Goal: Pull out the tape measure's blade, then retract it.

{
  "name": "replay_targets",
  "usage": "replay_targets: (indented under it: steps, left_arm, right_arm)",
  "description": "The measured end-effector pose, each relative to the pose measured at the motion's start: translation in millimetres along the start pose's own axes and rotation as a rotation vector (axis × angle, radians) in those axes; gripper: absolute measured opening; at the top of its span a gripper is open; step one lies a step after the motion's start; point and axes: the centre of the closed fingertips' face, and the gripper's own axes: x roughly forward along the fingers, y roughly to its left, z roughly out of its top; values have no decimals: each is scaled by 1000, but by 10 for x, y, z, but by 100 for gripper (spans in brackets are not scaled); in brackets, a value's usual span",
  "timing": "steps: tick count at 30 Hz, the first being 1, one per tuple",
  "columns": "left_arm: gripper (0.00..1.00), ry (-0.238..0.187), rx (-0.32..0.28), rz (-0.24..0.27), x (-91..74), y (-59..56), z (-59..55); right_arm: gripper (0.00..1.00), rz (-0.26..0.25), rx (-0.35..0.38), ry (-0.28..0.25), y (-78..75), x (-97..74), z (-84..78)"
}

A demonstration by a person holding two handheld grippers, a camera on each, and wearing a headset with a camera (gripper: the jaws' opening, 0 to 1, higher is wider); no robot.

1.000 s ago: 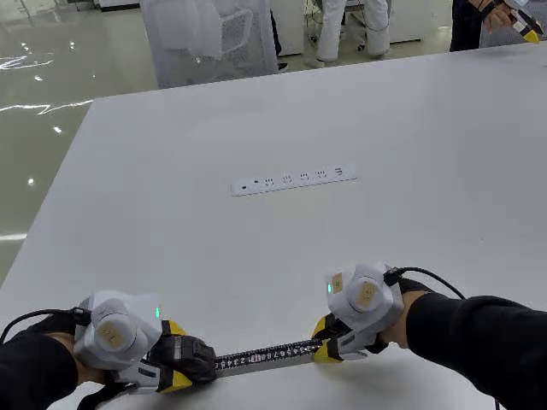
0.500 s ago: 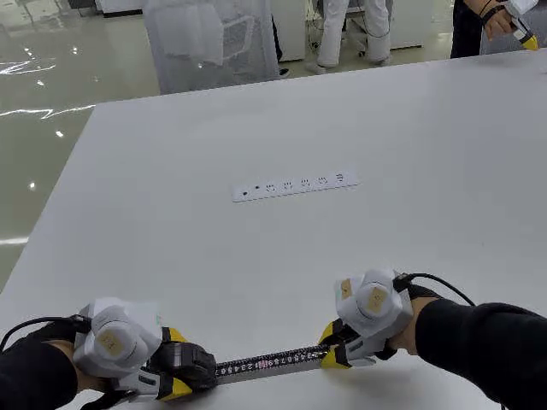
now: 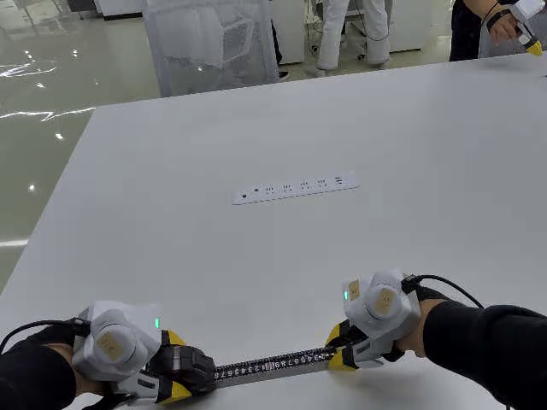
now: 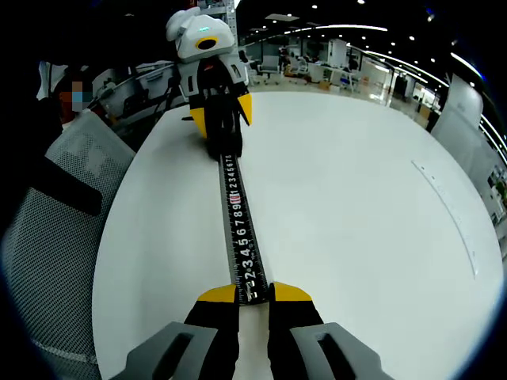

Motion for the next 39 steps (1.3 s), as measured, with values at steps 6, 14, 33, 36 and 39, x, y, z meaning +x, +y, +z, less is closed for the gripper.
replay_targets:
  steps: [6,14,33,36,39]
  left_arm:
    - [32,1,0,1,-2,-1,-1]
    - [32,1,-2,1,-5,-1,-1]
    - [32,1,-3,2,-8,8,-4]
    - [32,2,-3,3,-9,6,0]
    - [32,2,-3,3,-9,4,1]
  right_arm:
    - [9,-1,1,-2,-9,-16,-30]
    - [9,0,4,0,-12,-67,-70]
    - [9,-4,17,5,-37,-154,-171]
    - [9,-6,21,6,-43,-164,-192]
    - [9,-7,22,7,-47,-176,-211]
